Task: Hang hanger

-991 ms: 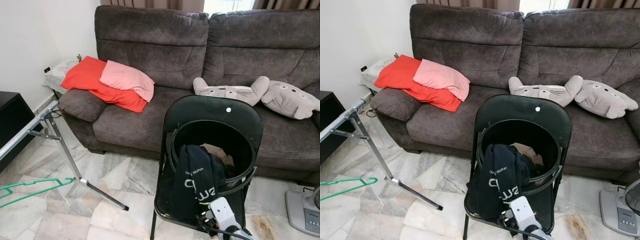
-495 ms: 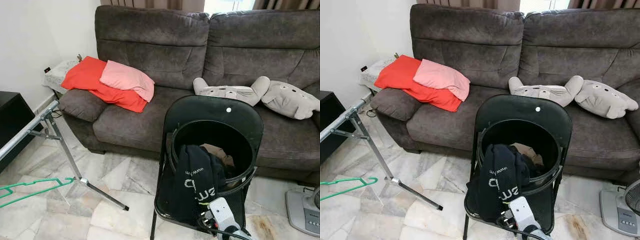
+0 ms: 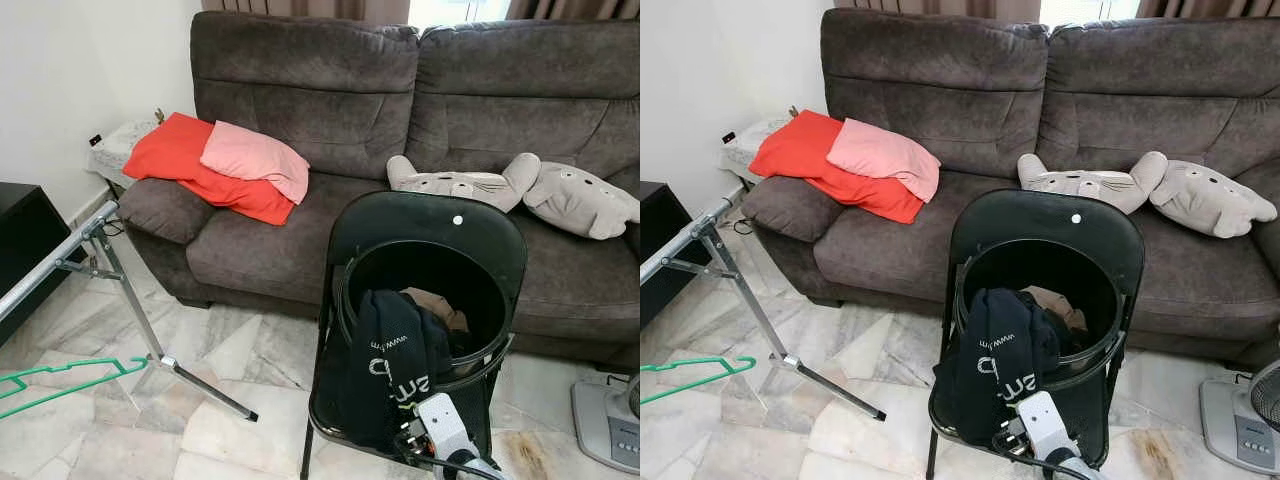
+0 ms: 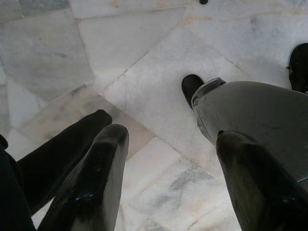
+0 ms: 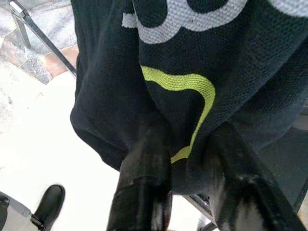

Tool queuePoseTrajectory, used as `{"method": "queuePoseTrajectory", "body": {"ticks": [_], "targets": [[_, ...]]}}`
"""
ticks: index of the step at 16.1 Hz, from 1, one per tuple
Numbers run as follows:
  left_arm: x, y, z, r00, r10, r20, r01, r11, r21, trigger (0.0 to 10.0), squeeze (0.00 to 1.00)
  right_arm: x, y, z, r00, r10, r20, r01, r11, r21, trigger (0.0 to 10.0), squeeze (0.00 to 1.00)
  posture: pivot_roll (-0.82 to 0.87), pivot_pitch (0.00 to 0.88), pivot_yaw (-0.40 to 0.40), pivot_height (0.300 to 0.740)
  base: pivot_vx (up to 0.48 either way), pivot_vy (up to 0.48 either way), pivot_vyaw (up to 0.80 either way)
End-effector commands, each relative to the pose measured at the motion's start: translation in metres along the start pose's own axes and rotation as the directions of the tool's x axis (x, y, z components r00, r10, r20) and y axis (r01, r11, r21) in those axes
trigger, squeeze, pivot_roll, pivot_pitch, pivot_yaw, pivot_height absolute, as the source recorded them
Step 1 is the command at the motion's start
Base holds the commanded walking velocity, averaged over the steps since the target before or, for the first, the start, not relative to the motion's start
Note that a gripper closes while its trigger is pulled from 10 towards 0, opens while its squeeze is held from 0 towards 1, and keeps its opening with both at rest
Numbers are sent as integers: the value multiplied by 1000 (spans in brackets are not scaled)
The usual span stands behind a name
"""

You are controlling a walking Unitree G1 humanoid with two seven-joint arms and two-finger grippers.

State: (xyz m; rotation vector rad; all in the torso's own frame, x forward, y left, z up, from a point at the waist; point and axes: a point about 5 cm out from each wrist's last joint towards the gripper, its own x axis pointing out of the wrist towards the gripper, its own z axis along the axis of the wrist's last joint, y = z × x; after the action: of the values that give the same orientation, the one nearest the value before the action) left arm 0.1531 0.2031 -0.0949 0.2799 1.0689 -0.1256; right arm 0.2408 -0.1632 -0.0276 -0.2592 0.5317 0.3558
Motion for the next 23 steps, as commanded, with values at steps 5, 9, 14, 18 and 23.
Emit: {"method": "queuePoseTrajectory", "body": {"ticks": [5,9,14,18,23], "targets": [[-1,1,-5,1000,-1,-17,1,1000,5,10000,0,-30,6,15,984,-64,164,61,998,24,0,0,-42,45,29,740,0,0,0],[0,1,-3,1000,-6,-15,6,1000,13,10000,0,-65,2,25,966,-131,225,124,991,45,0,0,-64,46,29,740,0,0,0],[0,0,-2,1000,-7,-13,7,1000,14,10000,0,-82,-30,102,846,-263,465,220,965,145,0,0,-69,46,25,740,0,0,0],[0,0,-2,1000,-6,-12,6,1000,10,10000,0,-85,-37,160,755,-242,609,189,970,151,0,0,-71,44,25,740,0,0,0],[0,-1,-2,1000,-10,-12,10,1000,9,10000,0,-81,-51,163,783,-296,547,236,955,179,0,0,-74,44,23,740,0,0,0]]}}
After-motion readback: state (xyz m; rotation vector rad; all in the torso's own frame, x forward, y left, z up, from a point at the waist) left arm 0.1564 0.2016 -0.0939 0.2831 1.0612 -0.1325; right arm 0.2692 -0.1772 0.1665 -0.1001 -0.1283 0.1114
